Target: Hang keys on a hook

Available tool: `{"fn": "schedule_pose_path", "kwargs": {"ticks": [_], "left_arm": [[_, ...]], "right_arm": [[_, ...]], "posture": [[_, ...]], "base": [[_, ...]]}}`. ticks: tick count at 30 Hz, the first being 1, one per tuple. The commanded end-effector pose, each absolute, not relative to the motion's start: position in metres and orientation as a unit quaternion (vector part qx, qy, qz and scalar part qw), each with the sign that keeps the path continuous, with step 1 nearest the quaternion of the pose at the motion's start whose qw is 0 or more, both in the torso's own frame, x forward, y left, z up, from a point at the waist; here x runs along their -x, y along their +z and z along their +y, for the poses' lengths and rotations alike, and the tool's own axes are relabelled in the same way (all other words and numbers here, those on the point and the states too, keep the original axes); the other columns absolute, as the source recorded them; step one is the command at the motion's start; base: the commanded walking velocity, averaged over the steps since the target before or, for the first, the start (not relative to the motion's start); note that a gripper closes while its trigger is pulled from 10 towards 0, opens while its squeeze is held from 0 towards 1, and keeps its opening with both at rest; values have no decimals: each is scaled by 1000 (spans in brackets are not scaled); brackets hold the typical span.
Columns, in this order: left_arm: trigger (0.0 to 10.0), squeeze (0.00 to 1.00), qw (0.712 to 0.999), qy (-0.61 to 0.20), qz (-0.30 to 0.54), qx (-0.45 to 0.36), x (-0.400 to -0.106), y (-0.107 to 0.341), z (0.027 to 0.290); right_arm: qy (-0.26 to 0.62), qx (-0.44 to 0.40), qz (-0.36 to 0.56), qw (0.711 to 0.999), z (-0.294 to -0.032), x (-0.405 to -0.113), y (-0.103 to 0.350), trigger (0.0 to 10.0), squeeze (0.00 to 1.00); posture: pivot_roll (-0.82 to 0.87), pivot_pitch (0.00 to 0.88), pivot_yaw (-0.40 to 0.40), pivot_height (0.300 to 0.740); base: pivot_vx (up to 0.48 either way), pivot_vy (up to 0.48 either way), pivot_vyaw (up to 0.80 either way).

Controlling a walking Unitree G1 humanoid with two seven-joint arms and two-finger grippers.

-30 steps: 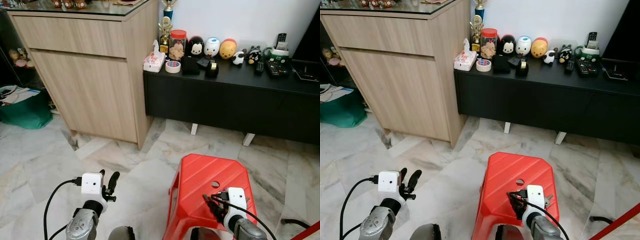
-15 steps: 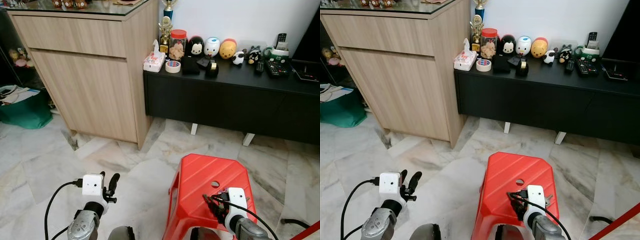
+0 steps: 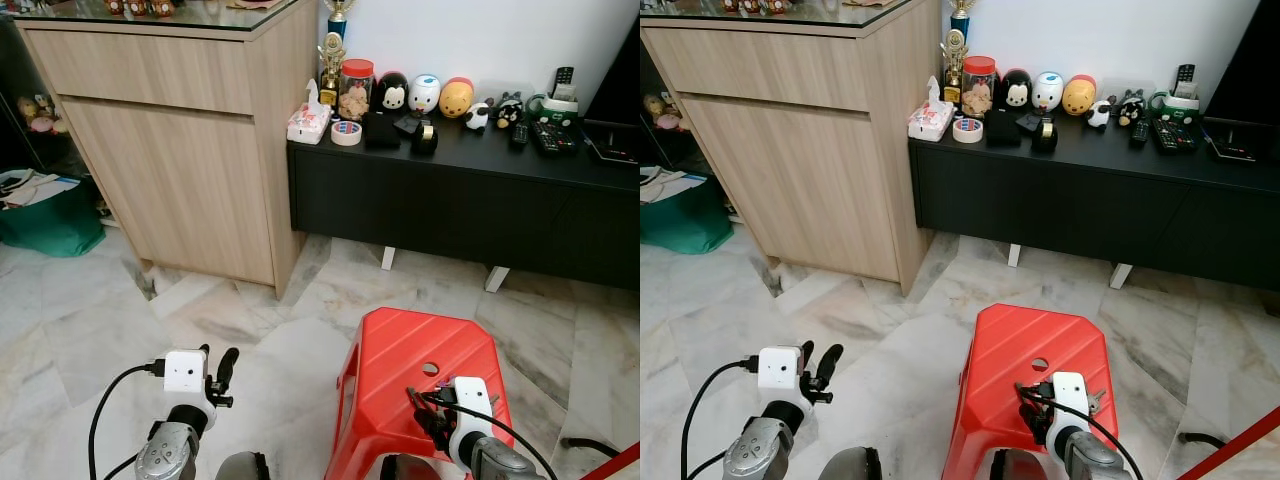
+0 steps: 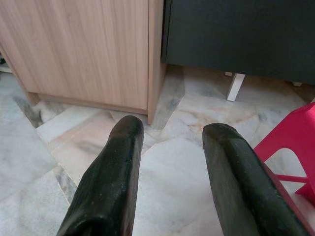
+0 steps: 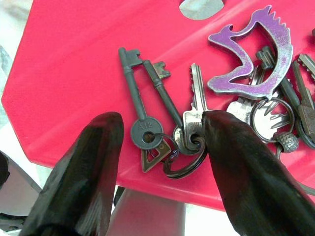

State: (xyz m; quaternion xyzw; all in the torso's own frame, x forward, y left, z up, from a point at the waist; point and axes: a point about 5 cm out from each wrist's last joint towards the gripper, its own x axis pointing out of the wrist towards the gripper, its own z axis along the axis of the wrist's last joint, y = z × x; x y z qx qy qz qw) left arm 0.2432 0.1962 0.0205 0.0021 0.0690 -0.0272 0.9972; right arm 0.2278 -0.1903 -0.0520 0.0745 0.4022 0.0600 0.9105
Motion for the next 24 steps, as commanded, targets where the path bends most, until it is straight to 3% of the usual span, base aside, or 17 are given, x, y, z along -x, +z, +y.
{"fn": "schedule_pose_path", "kwargs": {"ticks": [1, 9, 24], "left_arm": [[10000, 0, 996, -32, 80, -10, -240, 16, 195], [10000, 0, 996, -33, 80, -11, -240, 15, 195], [10000, 0, 996, -38, 85, -13, -241, 12, 190]], "right_arm": [[56, -65, 407, 910, -194, -230, -51, 10000, 0], [44, -95, 333, 937, -198, -243, -35, 10000, 0], [45, -109, 388, 914, -208, -224, -43, 10000, 0]], "posture": [[-9, 0, -60, 618], [-10, 0, -58, 618], [-29, 0, -70, 618]], "base": [[0, 0, 0], [0, 0, 0], [0, 0, 0]]}}
